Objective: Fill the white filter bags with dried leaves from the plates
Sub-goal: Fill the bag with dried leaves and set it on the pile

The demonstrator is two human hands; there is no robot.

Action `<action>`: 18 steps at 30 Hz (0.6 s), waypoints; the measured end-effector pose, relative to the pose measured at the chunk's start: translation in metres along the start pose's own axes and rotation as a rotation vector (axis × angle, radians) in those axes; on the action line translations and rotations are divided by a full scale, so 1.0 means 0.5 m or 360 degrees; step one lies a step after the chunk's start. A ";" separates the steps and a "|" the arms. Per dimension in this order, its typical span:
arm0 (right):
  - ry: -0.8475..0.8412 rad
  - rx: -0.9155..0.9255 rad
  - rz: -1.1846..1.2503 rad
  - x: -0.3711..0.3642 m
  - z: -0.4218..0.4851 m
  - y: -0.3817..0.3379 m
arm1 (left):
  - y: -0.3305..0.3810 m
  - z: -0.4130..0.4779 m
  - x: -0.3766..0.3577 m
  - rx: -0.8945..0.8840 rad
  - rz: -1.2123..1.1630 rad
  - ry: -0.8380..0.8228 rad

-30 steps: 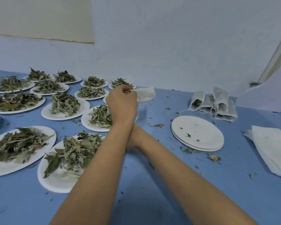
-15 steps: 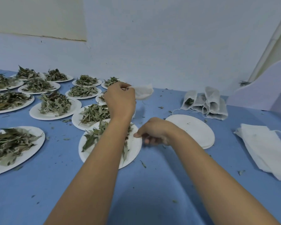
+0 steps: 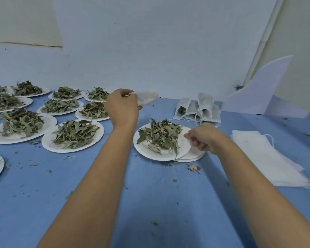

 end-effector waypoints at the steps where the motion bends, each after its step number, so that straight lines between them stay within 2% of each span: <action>1: 0.0080 0.0007 -0.0022 0.012 0.007 0.008 | -0.004 -0.003 -0.008 0.0024 -0.0039 0.0018; 8: 0.0514 0.0188 -0.0123 0.043 0.035 0.053 | -0.045 -0.010 -0.038 0.0343 -0.0300 0.0236; 14: 0.0693 0.0343 -0.0392 0.038 0.041 0.066 | -0.098 -0.024 -0.059 0.0539 -0.0155 0.0206; 18: 0.0697 0.0695 -0.0217 0.015 0.031 0.064 | -0.128 -0.038 -0.060 0.0676 -0.0217 0.0248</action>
Point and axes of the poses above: each hand's wrist, its own z-axis towards the middle knuckle, its own x-axis out of the back of the hand, y = z × x, the point moved 1 cm from there along z, towards the middle knuckle, and after that the axes turned 6 degrees about z, right-handed, at the moved point
